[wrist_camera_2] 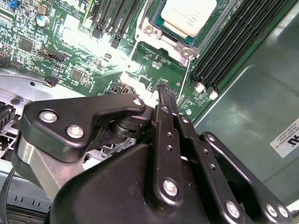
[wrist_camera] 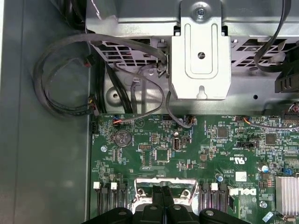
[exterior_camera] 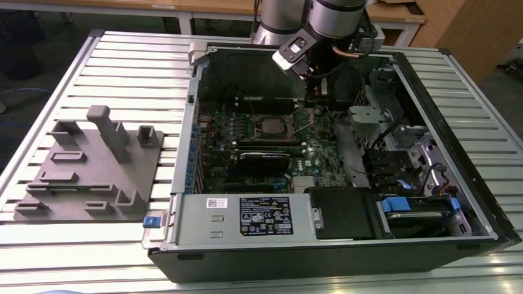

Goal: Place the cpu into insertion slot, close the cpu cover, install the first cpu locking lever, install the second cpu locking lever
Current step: 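Close the cpu cover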

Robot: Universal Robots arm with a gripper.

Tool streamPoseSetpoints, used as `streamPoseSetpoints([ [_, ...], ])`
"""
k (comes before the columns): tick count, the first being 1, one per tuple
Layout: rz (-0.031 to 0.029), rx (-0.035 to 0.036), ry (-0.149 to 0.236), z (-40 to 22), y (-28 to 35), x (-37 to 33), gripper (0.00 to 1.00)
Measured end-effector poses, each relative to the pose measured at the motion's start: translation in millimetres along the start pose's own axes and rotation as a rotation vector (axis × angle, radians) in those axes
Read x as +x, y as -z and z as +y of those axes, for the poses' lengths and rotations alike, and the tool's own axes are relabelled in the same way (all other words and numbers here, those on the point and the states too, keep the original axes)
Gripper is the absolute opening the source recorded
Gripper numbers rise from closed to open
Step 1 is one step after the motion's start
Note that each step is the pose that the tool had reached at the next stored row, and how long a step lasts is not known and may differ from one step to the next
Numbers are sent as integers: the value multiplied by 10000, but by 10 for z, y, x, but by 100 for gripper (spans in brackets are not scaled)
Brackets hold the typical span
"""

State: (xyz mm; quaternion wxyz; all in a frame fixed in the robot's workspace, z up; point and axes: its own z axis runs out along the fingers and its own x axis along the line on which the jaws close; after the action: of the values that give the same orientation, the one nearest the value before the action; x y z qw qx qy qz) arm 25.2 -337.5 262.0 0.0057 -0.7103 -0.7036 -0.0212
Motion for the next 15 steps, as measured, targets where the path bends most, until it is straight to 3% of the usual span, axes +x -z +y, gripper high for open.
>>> streamPoseSetpoints([
  [15,1,0,0,33,-7,5,11],
])
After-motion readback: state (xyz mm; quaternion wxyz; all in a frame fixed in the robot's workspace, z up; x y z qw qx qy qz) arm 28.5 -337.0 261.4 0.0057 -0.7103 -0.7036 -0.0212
